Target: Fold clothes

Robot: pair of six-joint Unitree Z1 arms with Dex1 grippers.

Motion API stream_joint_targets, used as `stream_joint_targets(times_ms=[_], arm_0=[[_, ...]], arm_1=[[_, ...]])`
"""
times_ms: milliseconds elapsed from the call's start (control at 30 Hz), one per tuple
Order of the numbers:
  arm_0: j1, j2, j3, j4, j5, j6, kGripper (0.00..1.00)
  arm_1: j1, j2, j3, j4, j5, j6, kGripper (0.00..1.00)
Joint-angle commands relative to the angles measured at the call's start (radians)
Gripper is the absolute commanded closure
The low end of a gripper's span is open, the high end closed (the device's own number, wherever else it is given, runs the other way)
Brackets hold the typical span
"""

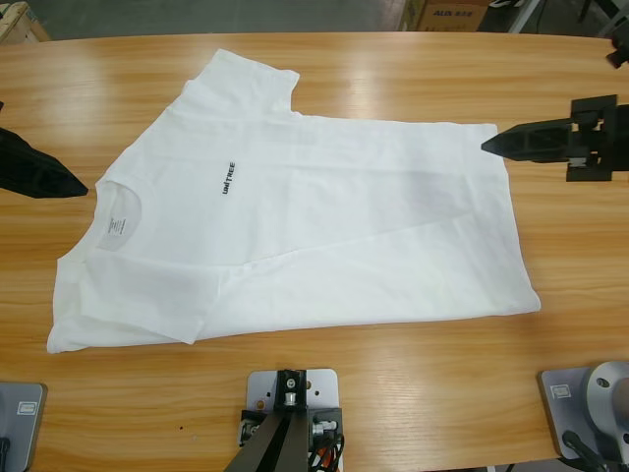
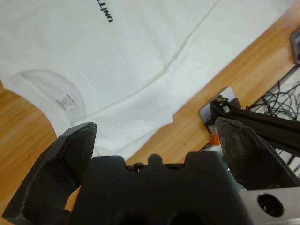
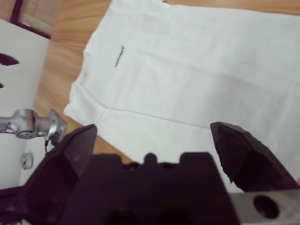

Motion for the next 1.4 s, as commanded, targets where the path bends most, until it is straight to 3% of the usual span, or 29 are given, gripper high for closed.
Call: stream_joint_targets(times_ms=[33, 267, 400, 533, 767, 933, 1167, 1400], arm_0=[[-0.023, -0.051, 0.073, -0.018, 0.006, -0.079, 0.000], [-0.029, -0.057, 0.076, -0.053, 0.011, -0.140, 0.000], [-0.049, -0.061, 0.100, -0.054, 0.086, -0.188, 0.000], [-0.080, -0.120, 0.118, -0.054, 0.113, -0.213, 0.000], [-0.147, -0.168, 0.147, -0.049, 0.241, -0.261, 0.000], [-0.151, -0.160, 0.160, -0.049, 0.257, -0.288, 0.000], [-0.151, -0.173, 0.184, -0.044, 0.267, -0.328, 0.000], [-0.152, -0.219, 0.201, -0.044, 0.267, -0.343, 0.000]], arm_1=[[0.023, 0.081, -0.027, -0.021, 0.073, 0.025, 0.000], [0.026, 0.038, -0.027, -0.020, 0.078, 0.086, 0.000], [0.027, -0.002, -0.039, -0.001, 0.129, 0.099, 0.000], [0.027, -0.008, -0.027, 0.046, 0.120, 0.139, 0.000], [0.032, -0.029, -0.050, 0.209, -0.030, 0.126, 0.000], [0.139, 0.015, -0.111, 0.332, -0.176, 0.108, 0.000], [0.164, -0.002, -0.157, 0.426, -0.269, 0.114, 0.000], [0.166, 0.015, -0.164, 0.427, -0.284, 0.112, 0.000]])
